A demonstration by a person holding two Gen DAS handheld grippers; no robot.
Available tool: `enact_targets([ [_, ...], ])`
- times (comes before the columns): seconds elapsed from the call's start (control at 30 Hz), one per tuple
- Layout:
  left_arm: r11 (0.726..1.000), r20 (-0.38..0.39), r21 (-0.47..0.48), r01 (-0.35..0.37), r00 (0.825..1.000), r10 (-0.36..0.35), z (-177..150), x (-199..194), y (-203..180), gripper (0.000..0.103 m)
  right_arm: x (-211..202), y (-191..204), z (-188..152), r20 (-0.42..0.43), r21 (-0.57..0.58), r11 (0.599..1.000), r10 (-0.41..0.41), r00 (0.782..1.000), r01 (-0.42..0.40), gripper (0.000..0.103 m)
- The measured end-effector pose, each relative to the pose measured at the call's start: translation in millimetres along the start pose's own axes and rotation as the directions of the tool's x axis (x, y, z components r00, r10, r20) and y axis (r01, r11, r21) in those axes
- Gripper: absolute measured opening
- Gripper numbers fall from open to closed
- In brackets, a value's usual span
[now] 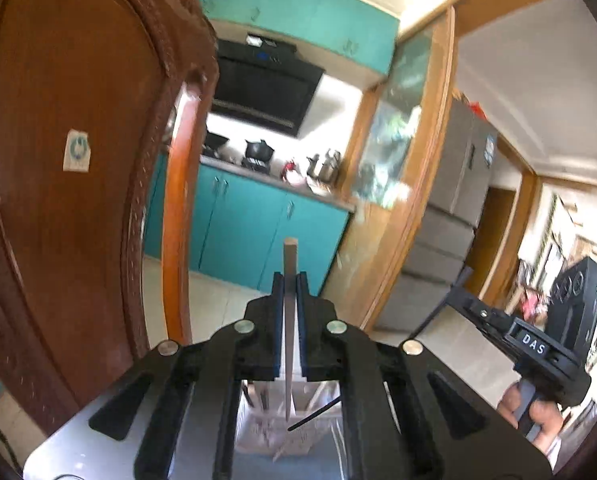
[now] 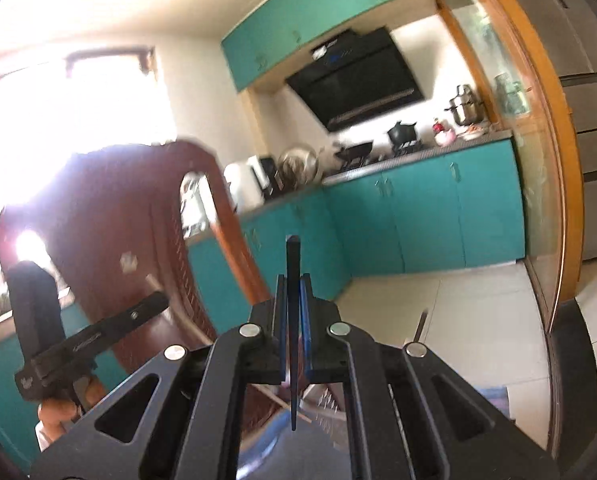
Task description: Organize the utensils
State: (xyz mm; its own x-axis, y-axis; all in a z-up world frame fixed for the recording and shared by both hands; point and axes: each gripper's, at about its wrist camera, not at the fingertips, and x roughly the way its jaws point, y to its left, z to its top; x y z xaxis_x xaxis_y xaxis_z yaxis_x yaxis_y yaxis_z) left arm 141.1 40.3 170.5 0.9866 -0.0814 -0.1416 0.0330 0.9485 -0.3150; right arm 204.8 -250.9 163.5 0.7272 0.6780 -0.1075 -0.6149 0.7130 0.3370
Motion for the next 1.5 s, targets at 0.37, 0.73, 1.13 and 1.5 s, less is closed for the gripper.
enact_targets([
  [0.37,0.992,-0.024,0.062,-0.113,0.993,0.115,-47.8,79.7,-5.5,0.007,56.2,-28.0,-25.0,-0.023,-0.12,0.963,-0.246,0.969,0.242,0.007],
  [0.73,0.984,-0.13,0.129,-0.123,0.982,0.14,-86.1,107.4,-11.0,0.014,93.8,-30.0,-84.8,-0.158,-0.202,0.935,-0.324,0.933,0.291,0.014],
  [1.13,0.948,-0.051,0.272,-0.167,0.981,0.188,-123.4,6.8,-21.7,0.072,-20.8,17.7,-105.3,0.082,-0.225,0.927,-0.288,0.954,0.299,0.083],
  [1.5,0.942,-0.158,0.233,-0.243,0.946,0.284,-205.3,-123.7,3.5,0.097,-110.1,38.3,-236.8,-0.139,-0.268,0.885,-0.427,0.893,0.382,0.1],
])
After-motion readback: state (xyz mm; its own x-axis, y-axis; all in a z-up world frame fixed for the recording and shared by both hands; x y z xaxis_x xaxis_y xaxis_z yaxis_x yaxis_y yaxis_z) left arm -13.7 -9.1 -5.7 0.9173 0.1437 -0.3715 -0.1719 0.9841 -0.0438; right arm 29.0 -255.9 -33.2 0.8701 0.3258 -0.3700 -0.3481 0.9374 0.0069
